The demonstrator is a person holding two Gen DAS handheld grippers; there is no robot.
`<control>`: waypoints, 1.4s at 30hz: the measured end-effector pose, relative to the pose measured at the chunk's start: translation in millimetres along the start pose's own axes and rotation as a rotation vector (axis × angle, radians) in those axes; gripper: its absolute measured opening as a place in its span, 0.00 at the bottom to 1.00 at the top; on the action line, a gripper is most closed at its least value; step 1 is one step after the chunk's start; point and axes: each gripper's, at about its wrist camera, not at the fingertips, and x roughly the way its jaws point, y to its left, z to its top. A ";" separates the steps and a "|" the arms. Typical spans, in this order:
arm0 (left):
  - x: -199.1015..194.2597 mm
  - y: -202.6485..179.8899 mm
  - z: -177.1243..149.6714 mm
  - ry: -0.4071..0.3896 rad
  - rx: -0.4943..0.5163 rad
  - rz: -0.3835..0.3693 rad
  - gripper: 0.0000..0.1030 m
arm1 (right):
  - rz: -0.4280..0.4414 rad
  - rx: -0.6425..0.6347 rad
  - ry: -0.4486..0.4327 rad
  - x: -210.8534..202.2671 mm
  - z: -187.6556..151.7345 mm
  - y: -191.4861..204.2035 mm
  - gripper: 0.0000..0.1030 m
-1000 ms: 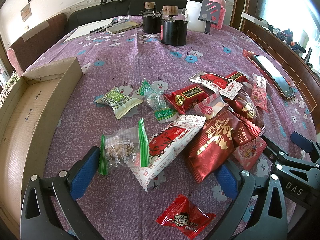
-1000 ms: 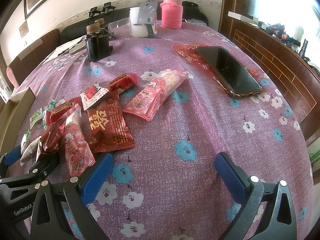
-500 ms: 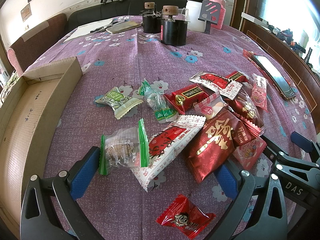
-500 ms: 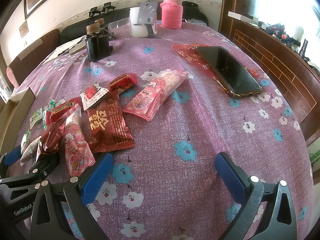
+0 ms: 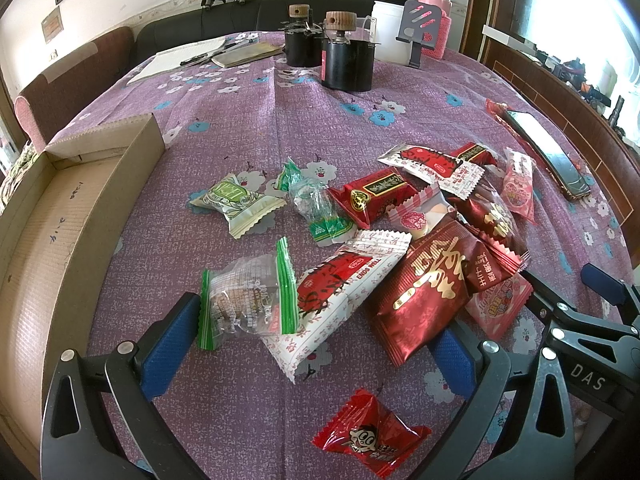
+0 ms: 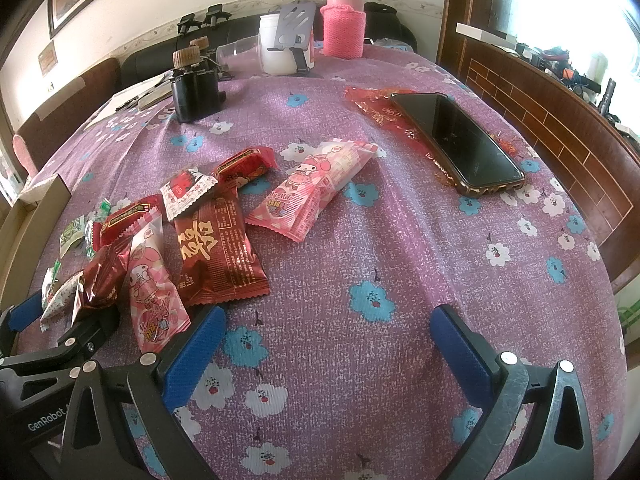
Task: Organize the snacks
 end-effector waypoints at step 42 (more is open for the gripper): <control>-336.6 123.7 127.7 -0.533 0.098 -0.009 1.00 | 0.203 -0.033 -0.380 -213.4 65.2 2.2 0.95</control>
